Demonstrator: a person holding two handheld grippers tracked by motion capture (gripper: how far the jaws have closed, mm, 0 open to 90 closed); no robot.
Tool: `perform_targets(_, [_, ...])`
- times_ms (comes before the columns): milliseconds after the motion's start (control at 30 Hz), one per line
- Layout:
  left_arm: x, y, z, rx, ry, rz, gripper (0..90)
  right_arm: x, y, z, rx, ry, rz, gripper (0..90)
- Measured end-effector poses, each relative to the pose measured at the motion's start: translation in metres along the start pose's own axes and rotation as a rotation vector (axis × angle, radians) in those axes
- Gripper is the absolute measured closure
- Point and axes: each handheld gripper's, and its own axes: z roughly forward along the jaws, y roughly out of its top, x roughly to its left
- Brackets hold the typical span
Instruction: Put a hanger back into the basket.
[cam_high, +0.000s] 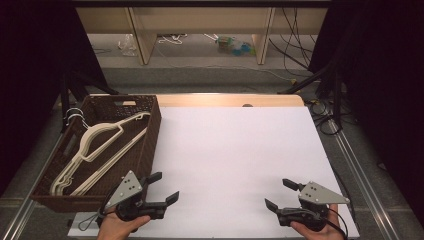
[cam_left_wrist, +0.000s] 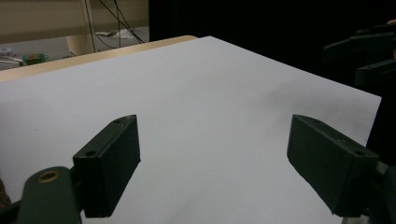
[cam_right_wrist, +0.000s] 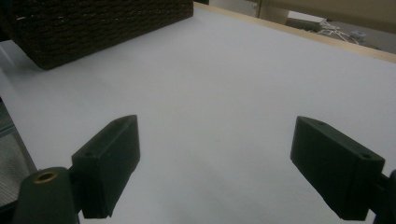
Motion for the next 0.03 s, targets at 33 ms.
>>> perform_targets(33, [-0.0002, 0.0001, 0.0, 0.0, 0.001, -0.001, 17.1, 0.0001, 0.0, 0.0, 0.0, -0.001, 0.0, 16.9])
